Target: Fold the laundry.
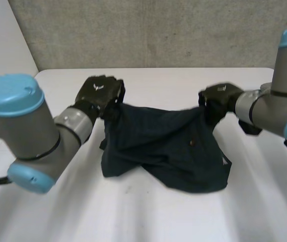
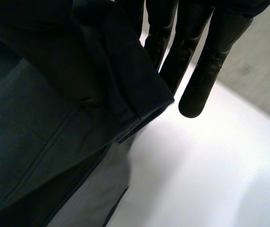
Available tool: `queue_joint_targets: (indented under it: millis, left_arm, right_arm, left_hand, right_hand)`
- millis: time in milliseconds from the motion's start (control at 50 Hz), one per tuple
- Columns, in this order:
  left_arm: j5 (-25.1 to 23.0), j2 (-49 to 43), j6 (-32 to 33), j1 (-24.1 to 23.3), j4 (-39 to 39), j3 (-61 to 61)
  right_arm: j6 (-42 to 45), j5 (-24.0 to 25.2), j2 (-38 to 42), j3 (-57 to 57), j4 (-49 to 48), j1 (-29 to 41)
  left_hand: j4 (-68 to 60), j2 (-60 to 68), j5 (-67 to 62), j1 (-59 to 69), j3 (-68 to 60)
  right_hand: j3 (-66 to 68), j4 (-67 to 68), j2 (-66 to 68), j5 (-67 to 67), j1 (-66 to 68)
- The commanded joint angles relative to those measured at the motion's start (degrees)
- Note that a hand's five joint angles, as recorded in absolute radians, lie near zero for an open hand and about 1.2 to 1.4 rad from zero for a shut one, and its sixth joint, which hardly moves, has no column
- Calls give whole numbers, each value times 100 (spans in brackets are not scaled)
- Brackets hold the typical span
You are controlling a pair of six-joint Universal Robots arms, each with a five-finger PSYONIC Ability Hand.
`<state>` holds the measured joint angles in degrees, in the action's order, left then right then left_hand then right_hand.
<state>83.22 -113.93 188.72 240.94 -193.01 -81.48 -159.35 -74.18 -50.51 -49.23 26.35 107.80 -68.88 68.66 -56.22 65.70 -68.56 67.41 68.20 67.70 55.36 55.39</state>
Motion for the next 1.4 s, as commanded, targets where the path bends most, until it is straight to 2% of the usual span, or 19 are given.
queue_joint_targets:
  millis: [20,80,100,140,200,280,440,560,680,720,760,780,800,1000,1120,1400]
  left_arm:
    - [28,-683,130,32,-403,1941]
    - [273,-754,68,128,-842,2724]
    - [361,-745,77,128,-956,2865]
    - [659,-710,68,163,-1315,3076]
    - [836,-666,68,129,-1598,3095]
    - [793,-604,68,84,-1696,2849]
    - [520,-183,77,76,-1599,1189]
    - [502,-33,138,76,-1213,-288]
    - [485,-7,252,76,-922,-1115]
    - [485,2,323,76,-852,-1291]
    - [485,37,367,67,-826,-1361]
    - [485,107,410,67,-808,-1405]
    - [493,142,420,76,-791,-1449]
    - [520,880,341,146,-466,-2055]
    - [511,1390,341,111,-211,-2687]
    - [511,1198,341,164,-78,-3198]
  right_arm:
    - [-491,-543,85,1599,-1592,162]
    - [-571,-676,-55,1548,-2535,303]
    - [-589,-720,-195,1409,-3130,347]
    - [-528,-756,-362,1197,-3608,391]
    - [-510,-765,-705,688,-4014,418]
    - [-413,-782,-1022,134,-4067,426]
    - [201,-685,-1339,-1298,-3927,374]
    - [1018,-659,-1444,-2816,-3322,356]
    - [1310,-484,-1444,-3927,-3092,356]
    - [1266,-352,-1453,-4207,-3092,347]
    - [1257,-334,-1497,-4366,-3083,347]
    - [1248,-316,-1532,-4446,-3083,339]
    - [1222,-308,-1654,-4568,-3083,330]
    - [274,-246,-2051,-5211,-3443,304]
    - [114,-246,-2051,-5316,-3575,303]
    - [106,-255,-2051,-5378,-3584,312]
  left_hand:
    - [-1112,1134,-1378,1430,-1144]
    - [-1112,1134,-1378,1430,-1144]
    - [-1112,1134,-1378,1430,-1144]
    - [-1112,1134,-1378,1430,-1144]
    - [-1112,1134,-1378,1430,-1144]
    - [-1112,1134,-1378,1430,-1144]
    - [-1112,1134,-1378,1430,-1144]
    - [-1112,1134,-1378,1430,-1144]
    - [-1112,1134,-1378,1430,-1144]
    - [444,-422,177,-126,412]
    - [1856,-1834,1589,-1537,1824]
    - [3078,-3056,2812,-2760,3047]
    - [3374,-3352,3108,-3056,3342]
    - [3663,-3641,3396,-3345,3631]
    - [3428,-3406,3162,-3110,3397]
    - [2804,-2782,2538,-2486,2773]
  right_hand:
    - [1259,1180,1230,1464,2461]
    - [1259,1180,1230,1464,2461]
    - [1259,1180,1230,1464,2461]
    - [1259,1180,1230,1464,2461]
    - [1259,1180,1230,1464,2461]
    - [1259,1180,1230,1464,2461]
    - [1259,1180,1230,1464,2461]
    - [1259,1180,1230,1464,2461]
    - [1259,1180,1230,1464,2461]
    - [1259,1180,1230,1464,2461]
    - [1259,1180,1230,1464,2461]
    - [1259,1180,1230,1464,2461]
    - [1259,1180,1230,1464,2461]
    - [1259,1180,1230,1464,2461]
    - [1259,1180,1230,1464,2461]
    - [1259,1180,1230,1464,2461]
